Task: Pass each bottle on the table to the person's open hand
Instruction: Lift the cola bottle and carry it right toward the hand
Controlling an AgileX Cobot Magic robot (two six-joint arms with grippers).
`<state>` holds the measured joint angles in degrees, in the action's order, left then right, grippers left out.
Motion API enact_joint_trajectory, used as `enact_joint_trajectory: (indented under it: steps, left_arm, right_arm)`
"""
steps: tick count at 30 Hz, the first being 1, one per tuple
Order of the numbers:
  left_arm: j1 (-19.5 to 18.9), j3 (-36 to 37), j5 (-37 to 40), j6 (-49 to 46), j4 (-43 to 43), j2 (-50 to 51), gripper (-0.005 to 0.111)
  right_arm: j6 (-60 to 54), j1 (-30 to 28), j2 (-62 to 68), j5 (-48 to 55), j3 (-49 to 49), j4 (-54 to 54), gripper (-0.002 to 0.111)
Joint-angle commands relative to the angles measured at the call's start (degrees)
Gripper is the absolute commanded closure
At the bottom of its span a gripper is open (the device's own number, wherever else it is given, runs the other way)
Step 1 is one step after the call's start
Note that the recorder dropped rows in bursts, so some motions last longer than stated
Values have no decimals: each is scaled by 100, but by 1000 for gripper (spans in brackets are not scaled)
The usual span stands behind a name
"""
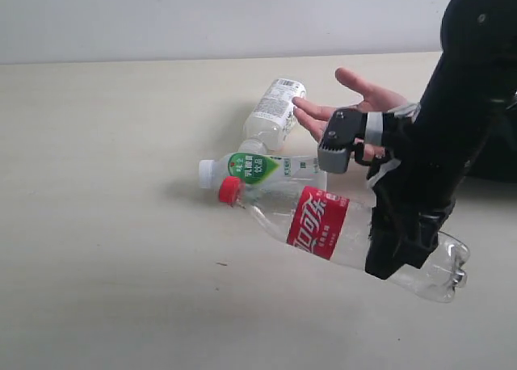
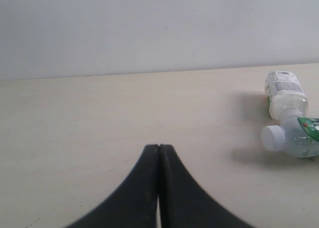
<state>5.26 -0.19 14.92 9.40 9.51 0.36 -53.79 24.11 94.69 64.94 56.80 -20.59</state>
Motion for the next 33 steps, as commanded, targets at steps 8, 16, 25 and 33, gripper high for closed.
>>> enact_joint_trajectory:
  steps: [8,16,25,33]
  left_arm:
    - [-10,19,-35,-8,26,-36,107]
    - [-10,19,-35,-8,26,-36,107]
    - [-10,19,-35,-8,26,-36,107]
    - [-10,19,-35,-8,26,-36,107]
  right_arm:
    - [1219,21,-2281,-1028,27,-642,108]
    - [2146,21,-3584,-2575,27,-215,108]
    - [6902,21,-2720,-1799,434,4052,108]
    - [6351,21,-693,275,1793,3100,108]
